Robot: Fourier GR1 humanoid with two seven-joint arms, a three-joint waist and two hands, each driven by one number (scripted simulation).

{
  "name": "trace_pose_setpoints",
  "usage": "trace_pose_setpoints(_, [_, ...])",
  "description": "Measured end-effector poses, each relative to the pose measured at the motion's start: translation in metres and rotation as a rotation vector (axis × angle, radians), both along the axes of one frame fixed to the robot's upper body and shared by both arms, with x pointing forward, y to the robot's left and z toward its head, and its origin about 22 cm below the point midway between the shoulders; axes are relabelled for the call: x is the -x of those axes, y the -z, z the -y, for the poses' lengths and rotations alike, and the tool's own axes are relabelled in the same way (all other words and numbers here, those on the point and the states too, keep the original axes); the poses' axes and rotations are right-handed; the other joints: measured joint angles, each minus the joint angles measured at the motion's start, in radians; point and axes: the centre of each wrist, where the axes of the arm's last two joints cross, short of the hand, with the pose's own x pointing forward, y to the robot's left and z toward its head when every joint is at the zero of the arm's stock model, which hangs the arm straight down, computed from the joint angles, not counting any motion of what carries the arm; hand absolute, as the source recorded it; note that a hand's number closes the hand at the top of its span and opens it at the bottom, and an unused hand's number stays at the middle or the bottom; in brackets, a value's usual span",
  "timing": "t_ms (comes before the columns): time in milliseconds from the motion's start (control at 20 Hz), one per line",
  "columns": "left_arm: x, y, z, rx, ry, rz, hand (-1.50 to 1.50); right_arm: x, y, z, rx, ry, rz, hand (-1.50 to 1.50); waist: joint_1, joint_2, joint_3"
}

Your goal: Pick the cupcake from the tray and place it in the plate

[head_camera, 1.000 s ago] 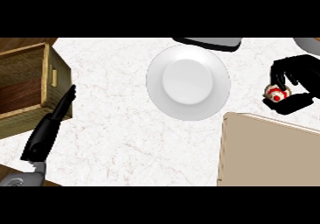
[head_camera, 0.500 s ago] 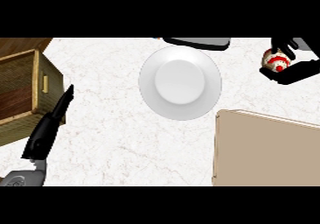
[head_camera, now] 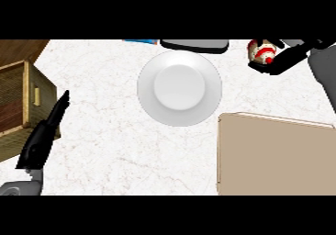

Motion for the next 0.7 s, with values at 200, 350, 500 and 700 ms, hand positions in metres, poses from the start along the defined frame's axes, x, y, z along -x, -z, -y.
trace_pose_setpoints(200, [0.008, 0.004, -0.012, 0.003, -0.027, -0.015, 0.00, -0.016, -0.001, -0.039, -0.001, -0.061, -0.038, 1.50, -0.027, -0.009, -0.001])
trace_pose_setpoints(350, [0.009, 0.005, -0.014, 0.004, -0.039, -0.016, 0.00, -0.025, 0.001, -0.070, 0.006, -0.096, -0.078, 1.50, -0.040, -0.011, -0.002])
trace_pose_setpoints(500, [0.014, 0.008, -0.015, 0.008, -0.049, -0.023, 0.00, -0.029, 0.011, -0.097, 0.041, -0.122, -0.117, 1.50, -0.050, -0.014, -0.002])
trace_pose_setpoints(700, [0.017, 0.011, -0.017, 0.003, -0.065, -0.021, 0.00, -0.027, 0.029, -0.142, 0.123, -0.173, -0.156, 1.50, -0.065, -0.017, -0.003])
